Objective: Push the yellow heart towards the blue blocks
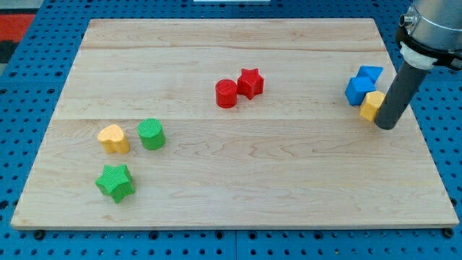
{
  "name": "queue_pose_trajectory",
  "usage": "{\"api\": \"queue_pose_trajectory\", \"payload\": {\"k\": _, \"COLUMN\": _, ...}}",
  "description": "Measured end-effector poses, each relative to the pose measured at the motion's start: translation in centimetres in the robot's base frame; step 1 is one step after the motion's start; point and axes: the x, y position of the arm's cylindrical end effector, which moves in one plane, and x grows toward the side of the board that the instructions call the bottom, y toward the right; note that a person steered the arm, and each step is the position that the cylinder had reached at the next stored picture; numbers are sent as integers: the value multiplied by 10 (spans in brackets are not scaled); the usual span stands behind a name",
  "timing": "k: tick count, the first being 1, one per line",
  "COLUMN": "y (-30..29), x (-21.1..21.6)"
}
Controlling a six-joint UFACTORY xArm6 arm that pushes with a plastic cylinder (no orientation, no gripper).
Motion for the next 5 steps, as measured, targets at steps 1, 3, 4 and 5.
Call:
{"api": "queue_pose_trajectory", "payload": {"k": 1, "y": -9, "x": 50}}
{"api": "queue_pose_trajectory", "payload": {"k": 3, "y": -151, "x": 71}}
{"api": "queue_pose_trajectory", "payload": {"k": 4, "y": -215, "x": 70}}
{"api": "queue_pose_trajectory", "payload": {"k": 5, "y": -246, "x": 30}}
